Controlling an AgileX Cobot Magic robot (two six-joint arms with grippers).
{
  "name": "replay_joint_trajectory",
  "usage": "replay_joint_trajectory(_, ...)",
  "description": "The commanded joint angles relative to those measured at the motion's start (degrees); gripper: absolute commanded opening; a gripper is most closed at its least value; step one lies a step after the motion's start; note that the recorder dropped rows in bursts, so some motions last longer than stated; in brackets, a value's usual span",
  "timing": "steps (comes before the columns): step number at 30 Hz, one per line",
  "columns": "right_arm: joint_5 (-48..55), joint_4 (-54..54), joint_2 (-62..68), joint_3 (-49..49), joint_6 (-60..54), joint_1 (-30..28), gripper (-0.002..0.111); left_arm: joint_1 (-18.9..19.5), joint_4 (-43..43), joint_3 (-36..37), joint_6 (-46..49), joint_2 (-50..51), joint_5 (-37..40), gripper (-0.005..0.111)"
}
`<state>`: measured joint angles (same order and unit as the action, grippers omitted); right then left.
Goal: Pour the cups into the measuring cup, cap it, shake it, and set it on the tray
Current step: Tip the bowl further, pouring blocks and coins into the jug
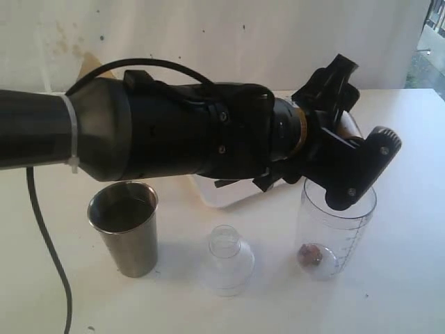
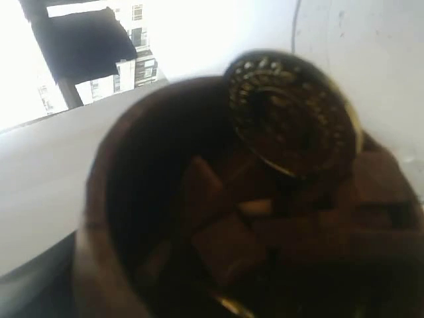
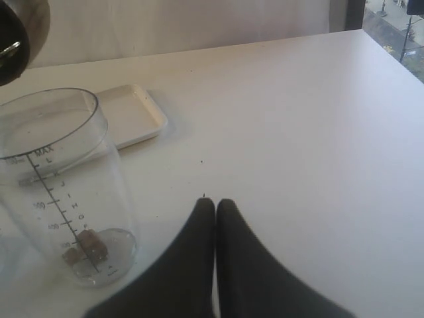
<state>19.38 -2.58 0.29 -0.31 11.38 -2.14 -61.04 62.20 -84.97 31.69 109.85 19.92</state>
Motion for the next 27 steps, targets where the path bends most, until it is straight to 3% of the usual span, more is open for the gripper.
replay_joint_trajectory(1, -0.11, -0.28, -0.29, 0.31, -0.06, -0.28, 0.000, -0.32, 0.76, -0.51, 0.29, -0.43, -0.36, 0.000)
replay_joint_trajectory(14, -0.11, -0.28, -0.29, 0.31, -0.06, -0.28, 0.000, -1.15, 8.52, -0.51, 0.68, 0.12, 0.60, 0.000)
replay_joint_trajectory(18, -0.11, -0.28, -0.29, 0.31, -0.06, -0.28, 0.000, -1.57, 13.20, -0.51, -1.70, 3.14, 5.05, 0.000)
replay_joint_trajectory(27, -0.11, -0.28, -0.29, 0.31, -0.06, -0.28, 0.000, -1.91, 24.51, -0.51, -10.54, 3.76, 4.27, 0.000)
